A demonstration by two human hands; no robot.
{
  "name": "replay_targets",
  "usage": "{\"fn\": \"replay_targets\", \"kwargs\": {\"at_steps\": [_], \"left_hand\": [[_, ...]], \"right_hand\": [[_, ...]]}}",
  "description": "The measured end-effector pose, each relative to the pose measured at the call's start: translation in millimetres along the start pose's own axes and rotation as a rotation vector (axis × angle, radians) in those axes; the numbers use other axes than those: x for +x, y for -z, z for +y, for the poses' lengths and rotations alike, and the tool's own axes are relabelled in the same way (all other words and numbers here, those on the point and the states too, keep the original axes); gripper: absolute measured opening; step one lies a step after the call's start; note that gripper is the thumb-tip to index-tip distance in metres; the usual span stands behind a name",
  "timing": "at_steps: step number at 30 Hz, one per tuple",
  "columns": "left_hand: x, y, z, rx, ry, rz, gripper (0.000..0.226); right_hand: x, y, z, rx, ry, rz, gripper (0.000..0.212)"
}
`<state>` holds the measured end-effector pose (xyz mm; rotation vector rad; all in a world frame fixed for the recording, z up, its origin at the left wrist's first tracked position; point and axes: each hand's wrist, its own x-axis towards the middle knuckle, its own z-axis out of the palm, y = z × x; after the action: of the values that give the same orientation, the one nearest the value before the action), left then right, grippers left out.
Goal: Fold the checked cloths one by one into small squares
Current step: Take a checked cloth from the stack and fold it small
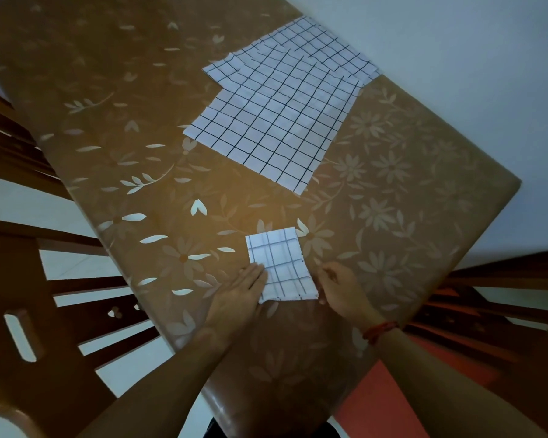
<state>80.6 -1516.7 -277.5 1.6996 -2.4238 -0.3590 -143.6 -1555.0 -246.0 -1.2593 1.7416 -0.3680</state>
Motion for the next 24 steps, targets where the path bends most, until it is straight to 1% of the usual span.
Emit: {"fn": "replay_targets", "kwargs": {"at_steps": [2, 3, 4, 6, 9, 11, 13, 15, 19, 24], "left_hand": [[-3.4, 1.5, -0.7, -0.011, 0.002, -0.033, 0.067], [-4.8, 1.5, -1.3, -0.022, 0.002, -0.045, 0.065], [-6.0, 2.0, -1.5, -0.030, 0.007, -0.049, 0.065], [-8.2, 3.7, -0.8, -0.047, 0.026, -0.077, 0.076], [-10.9, 6.0, -0.9, -0.071, 0.025, -0.040, 0.083], [-11.7, 6.5, -1.3, -0.063, -0.006, -0.023, 0.076], [-12.0, 6.9, -2.8, -0.042, -0.023, 0.004, 0.058], [-12.0, 7.5, -4.8, -0.062, -0.010, 0.027, 0.049], [-12.3, 5.3, -9.4, -0.085, 0.027, 0.085, 0.040], [-6.5, 2.0, -12.5, -0.122, 0.119, 0.084, 0.036]], "right_hand": [[-0.9, 2.9, 14.2, -0.235, 0.225, 0.034, 0.009], [-3.1, 3.2, 17.7, -0.335, 0.339, 0.059, 0.012], [-6.2, 2.9, 18.3, -0.409, 0.439, 0.085, 0.020], [-9.8, 0.2, 15.9, -0.501, 0.608, 0.106, 0.032], [-11.9, -6.2, 9.9, -0.546, 0.743, 0.098, 0.035], [-11.8, -9.4, 7.4, -0.498, 0.751, 0.101, 0.034], [-9.7, -11.4, 7.8, -0.461, 0.720, 0.093, 0.035], [-8.3, -12.1, 7.3, -0.461, 0.680, 0.082, 0.037], [-4.9, -13.0, 4.6, -0.427, 0.618, 0.092, 0.037], [1.1, -14.2, -2.3, -0.358, 0.525, 0.085, 0.026]]}}
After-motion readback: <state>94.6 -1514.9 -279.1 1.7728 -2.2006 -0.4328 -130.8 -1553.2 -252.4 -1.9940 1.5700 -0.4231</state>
